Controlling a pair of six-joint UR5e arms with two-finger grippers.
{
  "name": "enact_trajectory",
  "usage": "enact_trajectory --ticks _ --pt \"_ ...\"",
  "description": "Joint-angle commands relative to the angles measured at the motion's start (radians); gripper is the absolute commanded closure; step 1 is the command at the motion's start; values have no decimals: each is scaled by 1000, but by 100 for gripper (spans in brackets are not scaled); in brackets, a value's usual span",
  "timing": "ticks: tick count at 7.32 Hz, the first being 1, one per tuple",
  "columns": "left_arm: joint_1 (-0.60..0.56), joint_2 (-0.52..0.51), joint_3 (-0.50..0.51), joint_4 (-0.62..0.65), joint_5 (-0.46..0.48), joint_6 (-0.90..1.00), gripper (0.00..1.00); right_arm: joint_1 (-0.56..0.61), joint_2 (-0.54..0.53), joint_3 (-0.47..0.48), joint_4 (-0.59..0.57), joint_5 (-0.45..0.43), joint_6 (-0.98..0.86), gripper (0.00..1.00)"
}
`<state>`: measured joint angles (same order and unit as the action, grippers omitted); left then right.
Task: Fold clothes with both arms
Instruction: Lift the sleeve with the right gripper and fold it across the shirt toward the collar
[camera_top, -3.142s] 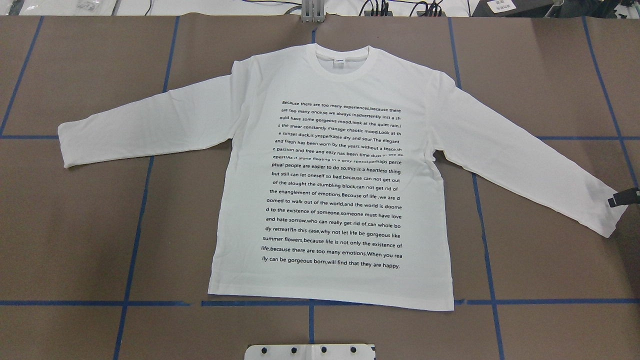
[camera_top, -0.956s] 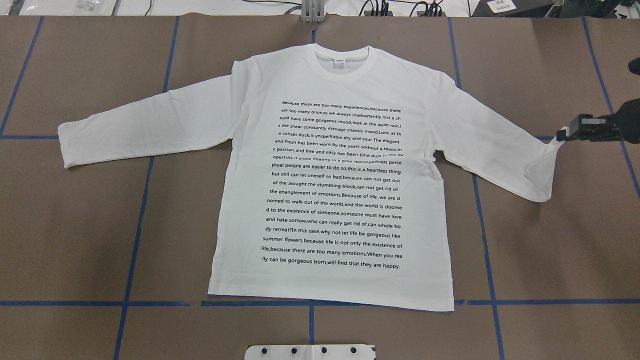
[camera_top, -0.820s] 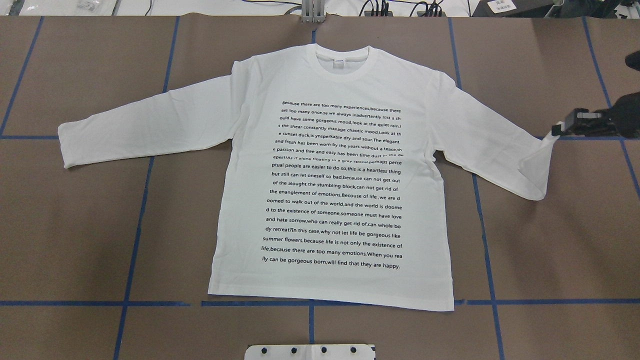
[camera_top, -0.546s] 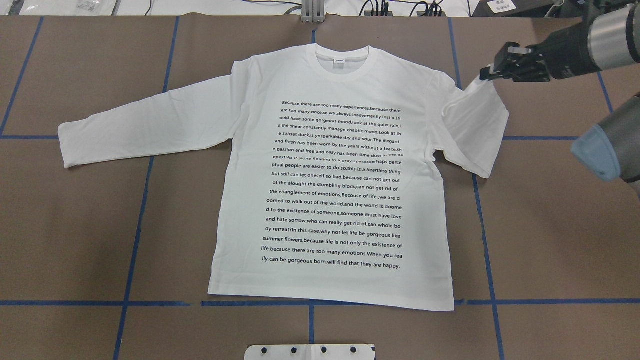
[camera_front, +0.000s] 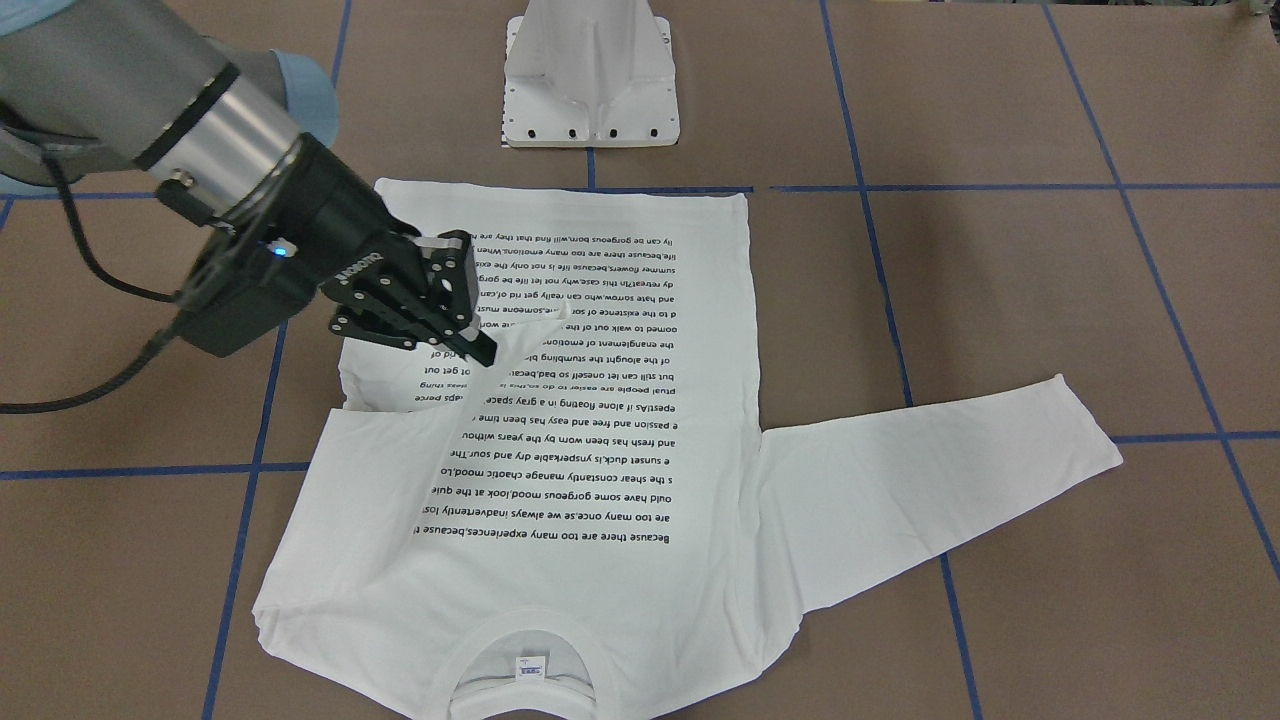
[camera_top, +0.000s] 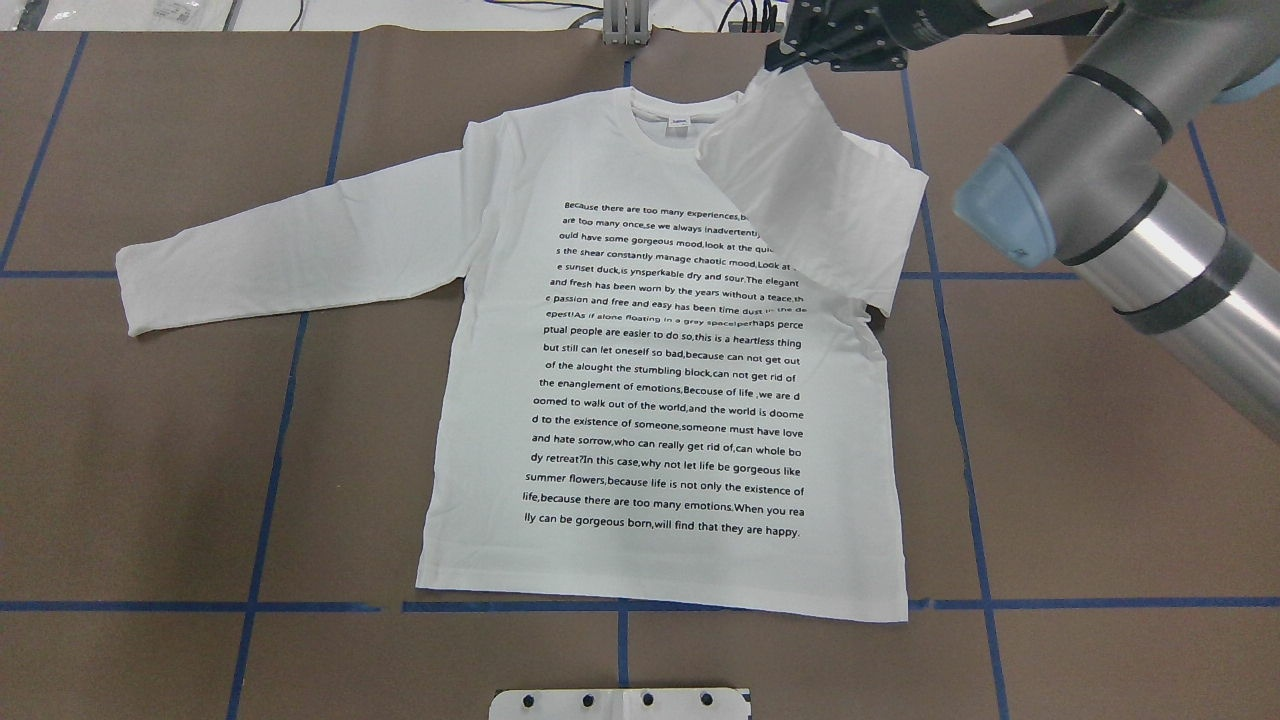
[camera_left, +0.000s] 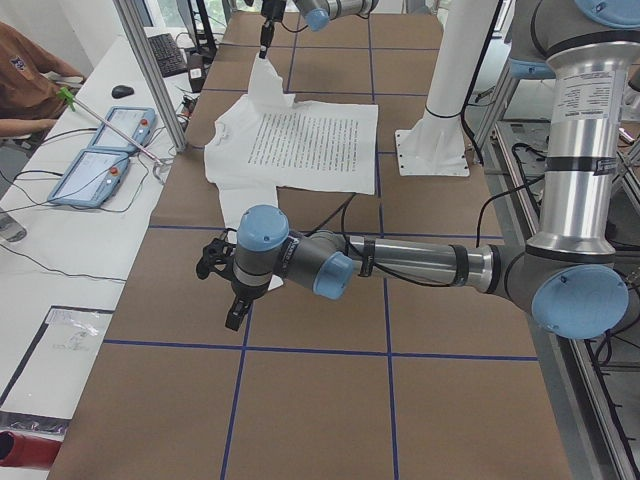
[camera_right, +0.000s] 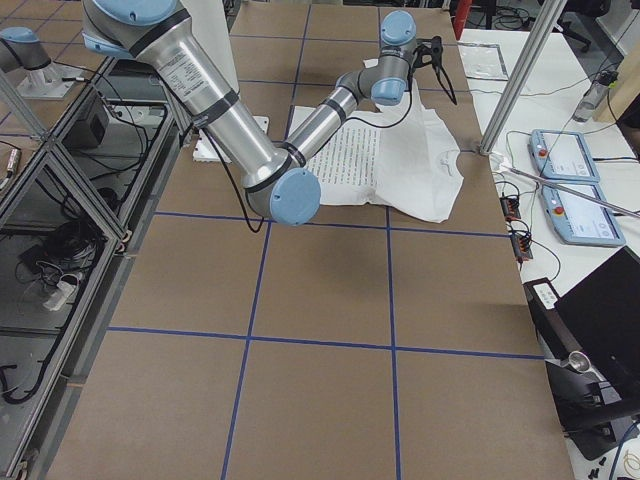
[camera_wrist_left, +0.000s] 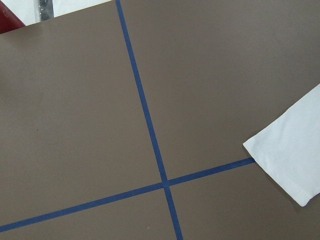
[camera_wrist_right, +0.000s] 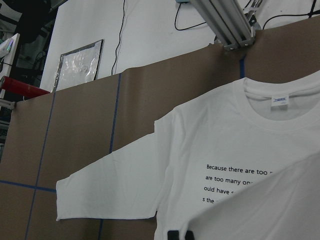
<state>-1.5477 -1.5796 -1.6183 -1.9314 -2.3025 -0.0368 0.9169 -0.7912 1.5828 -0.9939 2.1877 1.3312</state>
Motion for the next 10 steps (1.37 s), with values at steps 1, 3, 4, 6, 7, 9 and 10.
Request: enact_trajectory --ticks 1,3,4,6,7,9,10 --pt "1 -10 56 -52 0 0 0 -154 105 -146 -14 -168 -7 100" --pt "1 -36 100 -55 0 0 0 -206 137 -251 -11 -213 -6 100" --pt "0 -36 101 -64 0 0 0 -208 226 -367 -6 -213 -6 100" --pt "1 -42 104 -64 2 0 0 -242 331 -521 -6 -274 -7 100" --pt "1 -46 115 -64 0 0 0 -249 358 -558 -5 -293 -7 100" --pt "1 -80 153 -64 0 0 0 -256 409 -631 13 -344 -38 100" --pt "1 -94 175 -64 0 0 0 -282 417 -680 77 -423 -46 4"
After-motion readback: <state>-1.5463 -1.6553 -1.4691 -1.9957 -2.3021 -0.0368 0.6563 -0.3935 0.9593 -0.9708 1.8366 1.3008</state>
